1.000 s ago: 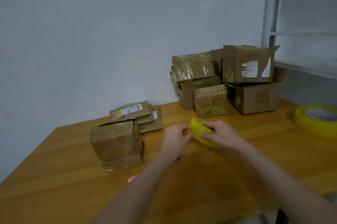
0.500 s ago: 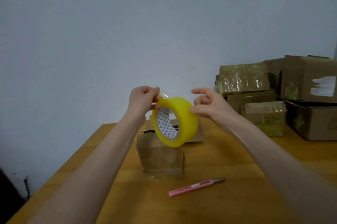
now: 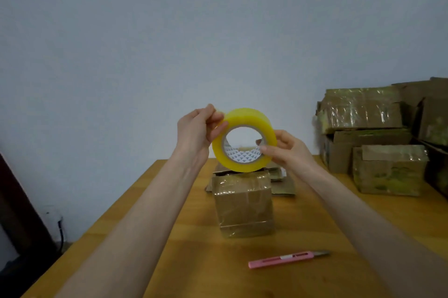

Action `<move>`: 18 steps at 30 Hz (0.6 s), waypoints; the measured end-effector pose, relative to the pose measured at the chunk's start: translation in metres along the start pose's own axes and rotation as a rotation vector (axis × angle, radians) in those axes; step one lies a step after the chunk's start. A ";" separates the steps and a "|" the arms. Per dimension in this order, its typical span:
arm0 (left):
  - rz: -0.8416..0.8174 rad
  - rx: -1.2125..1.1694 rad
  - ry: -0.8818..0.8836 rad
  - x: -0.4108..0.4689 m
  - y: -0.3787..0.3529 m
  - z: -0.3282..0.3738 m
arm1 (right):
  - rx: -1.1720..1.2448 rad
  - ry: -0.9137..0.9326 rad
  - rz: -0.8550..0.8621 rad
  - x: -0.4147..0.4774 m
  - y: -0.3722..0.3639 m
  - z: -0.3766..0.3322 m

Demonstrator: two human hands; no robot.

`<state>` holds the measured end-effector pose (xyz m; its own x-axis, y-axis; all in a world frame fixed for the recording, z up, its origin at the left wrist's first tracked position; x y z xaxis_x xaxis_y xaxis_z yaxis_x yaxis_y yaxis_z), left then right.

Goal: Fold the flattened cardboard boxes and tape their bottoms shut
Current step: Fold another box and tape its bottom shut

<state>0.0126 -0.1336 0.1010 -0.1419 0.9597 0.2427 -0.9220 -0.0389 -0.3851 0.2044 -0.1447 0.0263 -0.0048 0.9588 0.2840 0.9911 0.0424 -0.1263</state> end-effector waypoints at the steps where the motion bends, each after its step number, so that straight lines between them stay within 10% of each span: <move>1: 0.008 0.029 -0.027 0.001 0.003 0.004 | 0.020 0.033 0.026 0.004 0.003 -0.010; 18: 0.226 0.345 0.060 -0.004 0.095 -0.083 | -0.580 0.062 -0.157 0.042 -0.003 -0.022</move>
<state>-0.0448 -0.1185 -0.0107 -0.3422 0.9306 0.1297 -0.9383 -0.3312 -0.0997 0.2046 -0.1112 0.0598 -0.1660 0.9346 0.3146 0.8903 0.0048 0.4553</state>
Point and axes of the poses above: each hand's wrist, its own x-axis towards the middle knuckle, its own y-axis out of the back of the hand, z = x × y, the point moved 10 cm from there along x, towards the middle knuckle, and after that the axes turned 1 degree about z, right-handed, at the moved point
